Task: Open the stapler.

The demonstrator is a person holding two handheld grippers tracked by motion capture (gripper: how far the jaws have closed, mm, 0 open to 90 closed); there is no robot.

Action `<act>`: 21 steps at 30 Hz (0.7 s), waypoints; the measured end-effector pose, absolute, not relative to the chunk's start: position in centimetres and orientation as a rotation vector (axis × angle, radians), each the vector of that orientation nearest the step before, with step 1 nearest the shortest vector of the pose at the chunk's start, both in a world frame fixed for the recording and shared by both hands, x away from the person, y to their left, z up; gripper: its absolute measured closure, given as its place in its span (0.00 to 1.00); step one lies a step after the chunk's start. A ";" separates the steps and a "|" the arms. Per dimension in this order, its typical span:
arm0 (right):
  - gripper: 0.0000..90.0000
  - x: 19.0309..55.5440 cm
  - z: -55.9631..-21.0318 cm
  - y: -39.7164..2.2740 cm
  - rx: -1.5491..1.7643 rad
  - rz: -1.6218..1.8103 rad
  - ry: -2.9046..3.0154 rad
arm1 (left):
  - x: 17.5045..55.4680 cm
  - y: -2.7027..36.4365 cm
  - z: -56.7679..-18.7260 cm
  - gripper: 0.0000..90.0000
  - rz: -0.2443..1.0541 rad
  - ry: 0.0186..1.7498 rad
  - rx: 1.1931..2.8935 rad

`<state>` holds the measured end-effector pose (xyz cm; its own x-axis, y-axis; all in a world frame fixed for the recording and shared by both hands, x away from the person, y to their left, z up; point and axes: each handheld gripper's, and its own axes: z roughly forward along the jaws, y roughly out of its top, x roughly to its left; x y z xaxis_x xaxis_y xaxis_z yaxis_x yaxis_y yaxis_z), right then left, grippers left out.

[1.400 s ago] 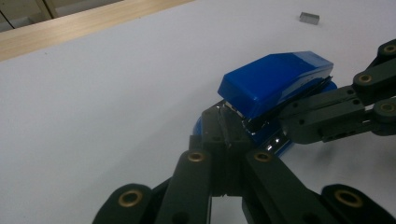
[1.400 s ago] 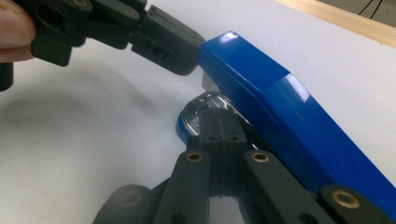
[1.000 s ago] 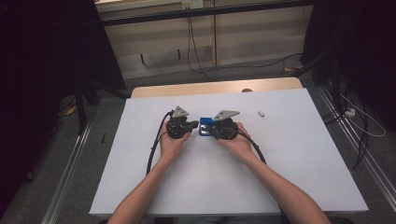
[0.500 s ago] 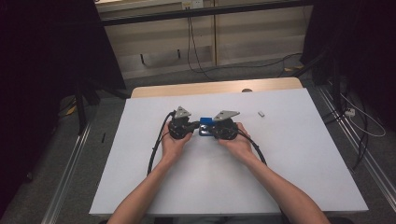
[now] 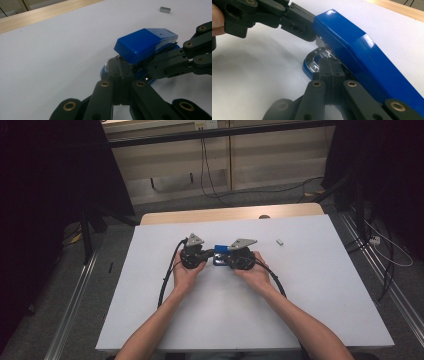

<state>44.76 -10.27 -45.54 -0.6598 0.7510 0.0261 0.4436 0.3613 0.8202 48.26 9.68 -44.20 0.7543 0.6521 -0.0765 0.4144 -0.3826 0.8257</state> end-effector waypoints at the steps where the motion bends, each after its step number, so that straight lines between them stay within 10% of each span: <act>1: 1.00 44.8 -45.5 -10.3 1.052 1.208 2.273 | 48.3 9.7 -44.2 1.00 0.324 0.806 2.022; 21: 1.00 44.5 -45.7 -10.6 1.053 1.205 2.250 | 48.2 9.6 -43.4 1.00 0.320 0.790 1.982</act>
